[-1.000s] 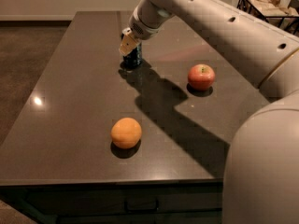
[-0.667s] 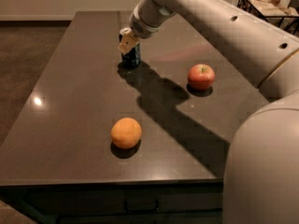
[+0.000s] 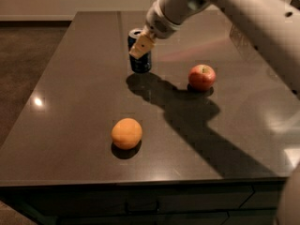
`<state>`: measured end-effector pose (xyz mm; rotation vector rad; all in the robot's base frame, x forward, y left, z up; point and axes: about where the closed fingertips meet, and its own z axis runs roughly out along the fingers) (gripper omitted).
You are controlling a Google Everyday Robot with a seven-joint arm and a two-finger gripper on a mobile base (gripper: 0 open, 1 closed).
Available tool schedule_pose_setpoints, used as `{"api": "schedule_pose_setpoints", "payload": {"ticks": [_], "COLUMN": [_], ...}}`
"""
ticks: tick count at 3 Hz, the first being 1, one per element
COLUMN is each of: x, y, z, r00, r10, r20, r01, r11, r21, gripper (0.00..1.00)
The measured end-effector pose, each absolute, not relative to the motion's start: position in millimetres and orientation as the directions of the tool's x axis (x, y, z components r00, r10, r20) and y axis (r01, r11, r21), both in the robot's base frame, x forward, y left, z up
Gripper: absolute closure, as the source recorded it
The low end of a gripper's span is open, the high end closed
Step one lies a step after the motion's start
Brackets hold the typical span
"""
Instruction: Move pepsi can near orange
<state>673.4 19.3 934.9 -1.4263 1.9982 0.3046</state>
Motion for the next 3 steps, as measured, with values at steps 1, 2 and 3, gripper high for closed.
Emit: {"api": "schedule_pose_setpoints", "payload": {"ticks": [1,2,3], "x": [627,590,562], "y": [-3,-9,-4], "z": [938,932,921], "r00": [-0.103,-0.013,0.071], "r10": [-0.782,-0.781,-0.763], "r20": [-0.615,-0.624,-0.642], "r01": [-0.950,-0.977,-0.990], "r11": [0.261,0.142,0.027], "r21": [-0.172,-0.157,-0.140], "gripper": [1.00,1.00,0.82]}}
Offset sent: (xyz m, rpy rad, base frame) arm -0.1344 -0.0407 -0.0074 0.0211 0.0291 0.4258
